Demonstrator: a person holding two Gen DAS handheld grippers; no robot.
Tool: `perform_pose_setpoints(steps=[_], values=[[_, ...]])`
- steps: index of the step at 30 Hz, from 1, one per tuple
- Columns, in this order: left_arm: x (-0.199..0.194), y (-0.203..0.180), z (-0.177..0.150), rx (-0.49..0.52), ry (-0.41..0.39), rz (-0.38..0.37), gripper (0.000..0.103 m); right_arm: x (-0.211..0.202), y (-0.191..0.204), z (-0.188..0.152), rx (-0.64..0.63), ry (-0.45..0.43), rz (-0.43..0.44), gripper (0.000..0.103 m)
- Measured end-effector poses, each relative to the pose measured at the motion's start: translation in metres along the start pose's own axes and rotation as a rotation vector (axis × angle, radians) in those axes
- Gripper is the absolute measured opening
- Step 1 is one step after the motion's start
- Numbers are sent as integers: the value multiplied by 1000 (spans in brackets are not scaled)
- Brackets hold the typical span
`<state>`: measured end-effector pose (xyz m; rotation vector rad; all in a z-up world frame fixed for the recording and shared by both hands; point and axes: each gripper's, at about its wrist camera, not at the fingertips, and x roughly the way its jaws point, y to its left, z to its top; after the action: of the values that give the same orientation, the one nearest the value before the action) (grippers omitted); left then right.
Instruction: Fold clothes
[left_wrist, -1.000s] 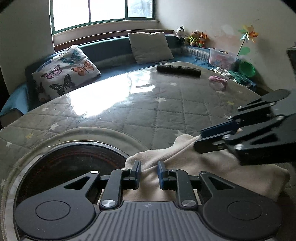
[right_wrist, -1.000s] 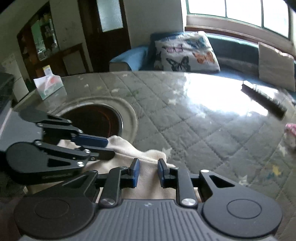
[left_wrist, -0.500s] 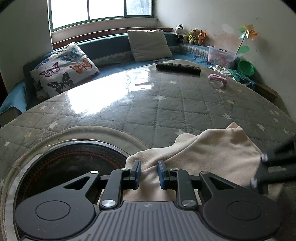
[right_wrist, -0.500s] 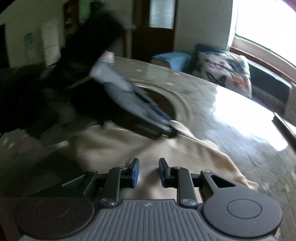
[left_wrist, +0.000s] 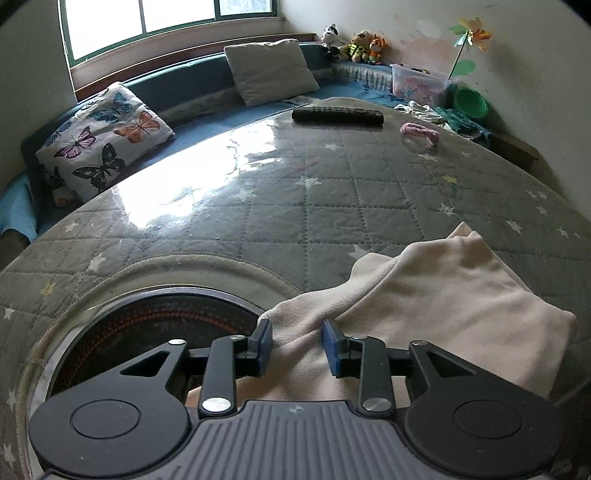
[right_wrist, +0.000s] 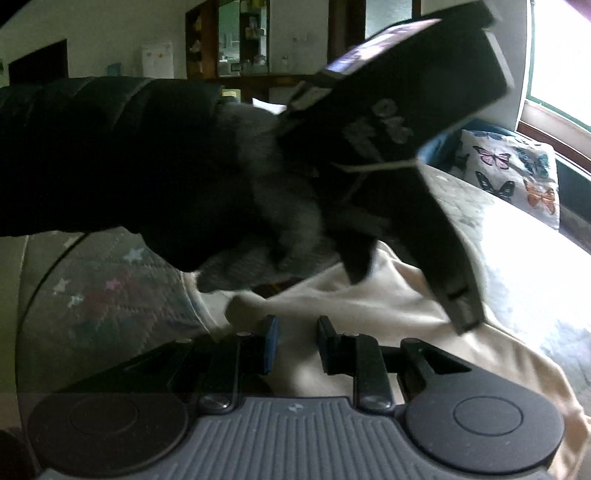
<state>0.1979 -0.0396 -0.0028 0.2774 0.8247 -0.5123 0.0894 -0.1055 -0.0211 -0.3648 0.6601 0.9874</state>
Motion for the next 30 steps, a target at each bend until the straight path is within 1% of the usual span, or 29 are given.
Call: perform_pose_setpoints(steps=[1, 2, 5, 6, 7, 9, 10, 12, 13, 17, 22, 27, 30], values=[[0, 0, 0, -3, -2, 5, 41, 3, 2, 1, 1, -1, 12, 23], [0, 1, -1, -9, -4, 11, 46, 1, 2, 0, 1, -3, 13, 24], [-3, 4, -4, -37, -20, 27, 54, -5, 4, -1, 4, -12, 12, 35], [-5, 5, -6, -49, -28, 39, 58, -7, 5, -2, 4, -16, 12, 36], [-8, 6, -9, -60, -34, 49, 60, -9, 6, -2, 5, -19, 12, 36], [-15, 9, -14, -87, -50, 69, 69, -13, 7, -3, 7, -25, 11, 41], [-18, 10, -17, -100, -58, 79, 72, -18, 5, -5, 15, -29, 3, 42], [-26, 13, -23, -128, -75, 97, 83, -28, -1, -10, 36, -36, -21, 48], [-31, 14, -27, -141, -83, 107, 85, -33, -4, -13, 47, -38, -37, 49], [-53, 15, -44, -175, -122, 161, 97, -53, -18, -27, 105, -41, -94, 54], [-73, 6, -67, -170, -147, 228, 100, -82, -41, -50, 210, -44, -153, 56], [-74, 2, -86, -185, -119, 276, 100, -102, -67, -76, 291, -25, -214, 56], [-69, 7, -94, -179, -96, 331, 101, -111, -71, -88, 317, -11, -237, 56]])
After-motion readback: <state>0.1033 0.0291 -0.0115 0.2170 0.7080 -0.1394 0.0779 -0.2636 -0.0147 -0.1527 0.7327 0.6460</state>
